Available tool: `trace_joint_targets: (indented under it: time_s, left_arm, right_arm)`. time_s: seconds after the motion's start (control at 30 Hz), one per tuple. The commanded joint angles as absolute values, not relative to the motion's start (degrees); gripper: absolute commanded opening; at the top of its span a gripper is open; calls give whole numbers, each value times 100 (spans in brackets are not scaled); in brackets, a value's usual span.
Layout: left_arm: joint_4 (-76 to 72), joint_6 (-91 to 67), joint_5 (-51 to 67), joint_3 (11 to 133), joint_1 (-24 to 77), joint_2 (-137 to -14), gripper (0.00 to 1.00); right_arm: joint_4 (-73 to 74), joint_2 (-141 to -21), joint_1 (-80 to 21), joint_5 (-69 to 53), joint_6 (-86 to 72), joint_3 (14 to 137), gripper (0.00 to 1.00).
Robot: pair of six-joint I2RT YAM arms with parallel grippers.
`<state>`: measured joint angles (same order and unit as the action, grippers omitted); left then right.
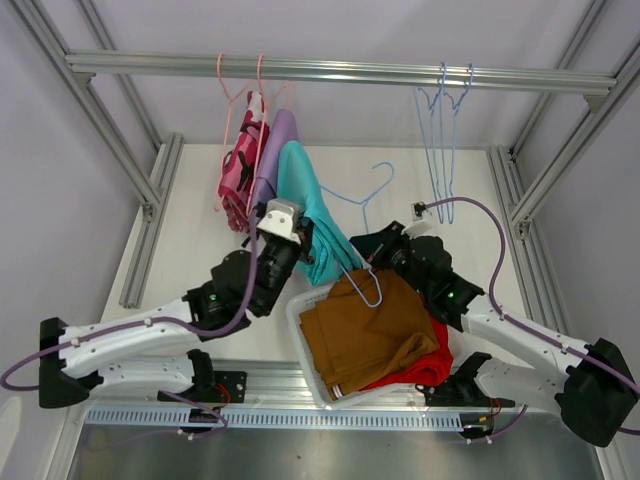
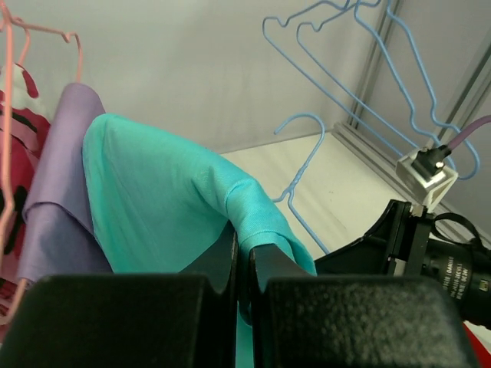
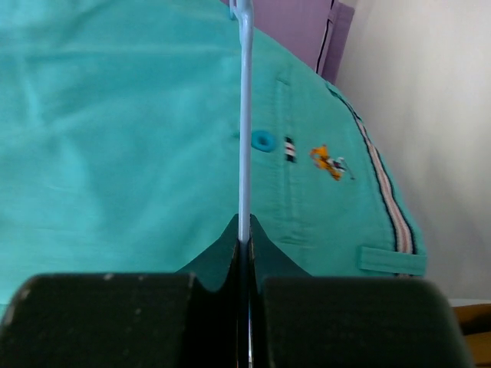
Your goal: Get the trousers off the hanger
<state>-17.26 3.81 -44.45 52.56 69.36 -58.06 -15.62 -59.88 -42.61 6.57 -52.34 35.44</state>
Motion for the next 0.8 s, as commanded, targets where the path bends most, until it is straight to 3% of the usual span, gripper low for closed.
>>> trace_joint_targets:
  time_s: [0.0,0.43,0.77]
  left_arm:
    - [-1646,519,-4096,5826,6996,-5265,1]
    - [517,62,-3384,6767,6996,-4553,0]
    - [449,351,-3234,6724,6996,-3824,1]
  right_arm:
    - [-2013,-5977,-4394,799,-5160,3489,0]
    - [-1292,-5388,-4474,1362,-4562,3384,0]
    - [-967,-5203,-4386,1723,-4342,3261,0]
